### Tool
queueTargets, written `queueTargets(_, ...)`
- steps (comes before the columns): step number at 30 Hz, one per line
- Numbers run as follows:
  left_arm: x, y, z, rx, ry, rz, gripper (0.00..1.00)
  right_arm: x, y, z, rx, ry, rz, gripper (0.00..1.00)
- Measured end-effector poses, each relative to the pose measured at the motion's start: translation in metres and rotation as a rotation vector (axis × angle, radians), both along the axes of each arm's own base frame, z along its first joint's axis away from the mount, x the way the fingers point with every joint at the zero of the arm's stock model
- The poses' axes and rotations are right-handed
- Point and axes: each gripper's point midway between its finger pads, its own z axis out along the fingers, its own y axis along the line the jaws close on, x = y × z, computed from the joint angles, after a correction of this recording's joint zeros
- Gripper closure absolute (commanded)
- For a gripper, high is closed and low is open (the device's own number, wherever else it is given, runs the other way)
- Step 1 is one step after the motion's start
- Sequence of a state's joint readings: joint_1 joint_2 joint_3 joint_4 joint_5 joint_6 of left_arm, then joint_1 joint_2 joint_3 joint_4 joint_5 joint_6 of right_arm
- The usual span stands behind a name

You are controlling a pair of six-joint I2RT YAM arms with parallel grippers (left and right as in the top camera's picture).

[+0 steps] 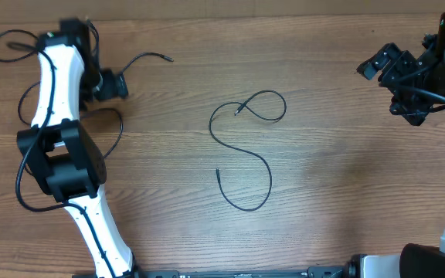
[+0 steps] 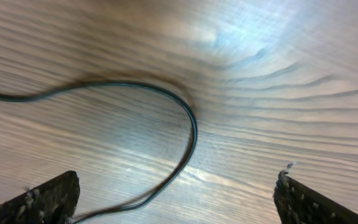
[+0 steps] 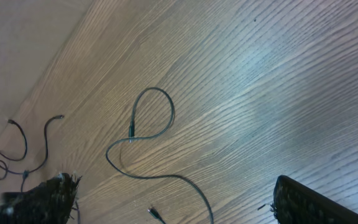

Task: Untangle cables

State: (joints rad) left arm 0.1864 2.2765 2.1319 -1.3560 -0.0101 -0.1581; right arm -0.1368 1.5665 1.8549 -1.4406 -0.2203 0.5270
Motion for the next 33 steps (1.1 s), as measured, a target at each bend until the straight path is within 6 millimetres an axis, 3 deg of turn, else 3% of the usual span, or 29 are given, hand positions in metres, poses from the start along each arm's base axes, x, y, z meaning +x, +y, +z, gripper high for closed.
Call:
queueTargets(4, 0.013, 0.016, 0.039, 0.065, -0.081, 0.021, 0.00, -0.001, 0.000, 0.000, -0.002, 0.003, 0.003, 0.00)
queueTargets(6, 0.007, 0.032, 0.041, 0.137, -0.058, 0.039, 0.00, -0.001, 0.000, -0.001, -0.001, 0.005, 0.004, 0.00)
queueTargets(9, -0.011, 0.074, 0.038, 0.260, 0.004, 0.100, 0.00, -0.002, 0.000, -0.001, -0.003, 0.006, 0.007, 0.00)
queueTargets(14, -0.049, 0.140, 0.011, 0.378, 0.111, 0.211, 0.03, -0.002, 0.000, -0.001, -0.003, 0.006, 0.007, 0.00)
queueTargets(20, -0.081, 0.189, -0.022, 0.349, 0.143, 0.299, 0.13, -0.001, 0.000, -0.001, -0.006, 0.002, 0.013, 0.00)
queueTargets(25, -0.089, 0.202, -0.041, 0.214, 0.093, 0.292, 0.28, 0.001, 0.000, 0.000, -0.008, -0.005, 0.014, 0.00)
queueTargets(33, -0.116, 0.218, -0.074, 0.120, 0.083, 0.310, 0.38, 0.002, 0.000, 0.001, -0.010, -0.014, 0.016, 0.00)
